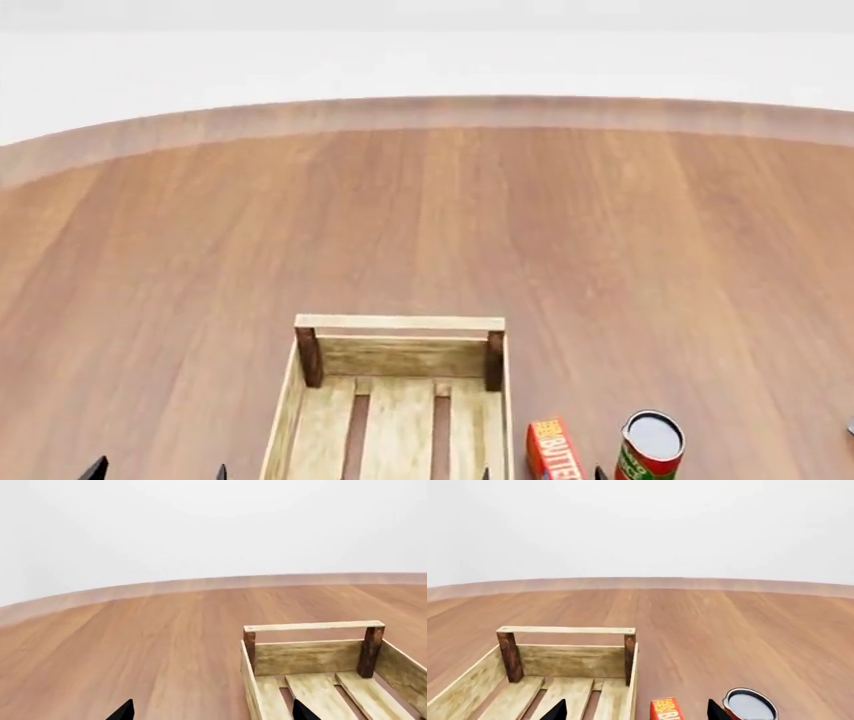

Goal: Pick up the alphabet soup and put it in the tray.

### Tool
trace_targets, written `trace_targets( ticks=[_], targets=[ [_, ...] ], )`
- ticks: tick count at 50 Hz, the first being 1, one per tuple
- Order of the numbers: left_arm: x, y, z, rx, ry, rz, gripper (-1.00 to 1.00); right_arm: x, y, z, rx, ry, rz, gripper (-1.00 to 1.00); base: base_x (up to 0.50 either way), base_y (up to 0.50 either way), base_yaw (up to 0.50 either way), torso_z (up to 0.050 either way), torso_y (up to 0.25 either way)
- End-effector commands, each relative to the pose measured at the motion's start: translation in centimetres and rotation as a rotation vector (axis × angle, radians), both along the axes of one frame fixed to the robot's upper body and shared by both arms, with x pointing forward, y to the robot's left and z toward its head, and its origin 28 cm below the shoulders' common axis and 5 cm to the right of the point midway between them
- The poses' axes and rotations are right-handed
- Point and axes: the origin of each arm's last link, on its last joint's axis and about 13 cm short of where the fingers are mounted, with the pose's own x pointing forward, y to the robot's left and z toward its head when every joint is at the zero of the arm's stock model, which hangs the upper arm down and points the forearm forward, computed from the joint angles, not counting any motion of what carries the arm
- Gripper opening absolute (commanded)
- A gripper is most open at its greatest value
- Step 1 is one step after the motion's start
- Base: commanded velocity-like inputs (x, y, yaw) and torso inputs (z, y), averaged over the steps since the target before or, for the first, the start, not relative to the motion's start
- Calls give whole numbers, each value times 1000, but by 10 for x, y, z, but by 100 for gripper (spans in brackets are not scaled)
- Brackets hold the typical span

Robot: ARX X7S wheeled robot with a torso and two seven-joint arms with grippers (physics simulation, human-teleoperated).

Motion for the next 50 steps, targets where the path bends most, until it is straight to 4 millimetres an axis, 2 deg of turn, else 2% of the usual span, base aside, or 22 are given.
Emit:
trace_targets(
  ticks=[1, 6, 10, 15, 16, 17, 20, 21, 22, 23, 24, 37, 45, 50],
  targets=[
    [1, 0, 0, -2, 1, -3, 100, 0, 0, -1, 7, 4, -9, 100, 0, 0, 0, 0, 0],
    [1, 0, -1, -2, 3, -1, 100, 0, -2, -1, 44, 38, -33, 100, 0, 0, 0, 0, 0],
    [1, 1, -1, -7, 7, 2, 100, 2, -6, 7, 58, 68, -38, 100, 0, 0, 0, 0, 0],
    [2, 1, -1, -7, 11, 5, 100, -4, -15, 30, 73, 142, 3, 100, 0, 0, 0, 0, 0],
    [1, 0, -1, -2, 11, 4, 100, -8, -29, 54, 53, 147, -9, 100, 0, 0, 0, 0, 0],
    [0, 0, -2, 0, 10, 4, 100, -16, -32, 66, 38, 197, 15, 100, 0, 0, 0, 0, 0],
    [1, 1, -3, 15, 24, 27, 100, -22, -38, 75, 34, 231, 23, 100, 0, 0, 0, 0, 0],
    [0, 2, -2, -10, 26, 26, 100, -45, -70, 98, -57, 274, -39, 100, 0, 0, 0, 0, 0],
    [0, 2, -2, -9, 25, 27, 100, -56, -91, 128, -145, 268, -51, 100, 0, 0, 0, 0, 0],
    [0, 2, -2, -5, 24, 27, 100, -67, -102, 133, -104, 363, -51, 100, 0, 0, 0, 0, 0],
    [0, 2, -2, -7, 25, 27, 100, -70, -99, 137, -51, 363, 8, 100, 0, 0, 0, 0, 0],
    [0, 2, -2, -9, 26, 28, 100, -81, -106, 144, -62, 367, -8, 100, 0, 0, 0, 0, 0],
    [0, 2, -1, -10, 25, 27, 100, -83, -111, 140, -66, 382, -30, 100, 0, 0, 0, 0, 0],
    [0, 2, -2, -7, 24, 28, 100, -86, -121, 134, -57, 397, -71, 100, 0, 0, 0, 0, 0]
  ],
)
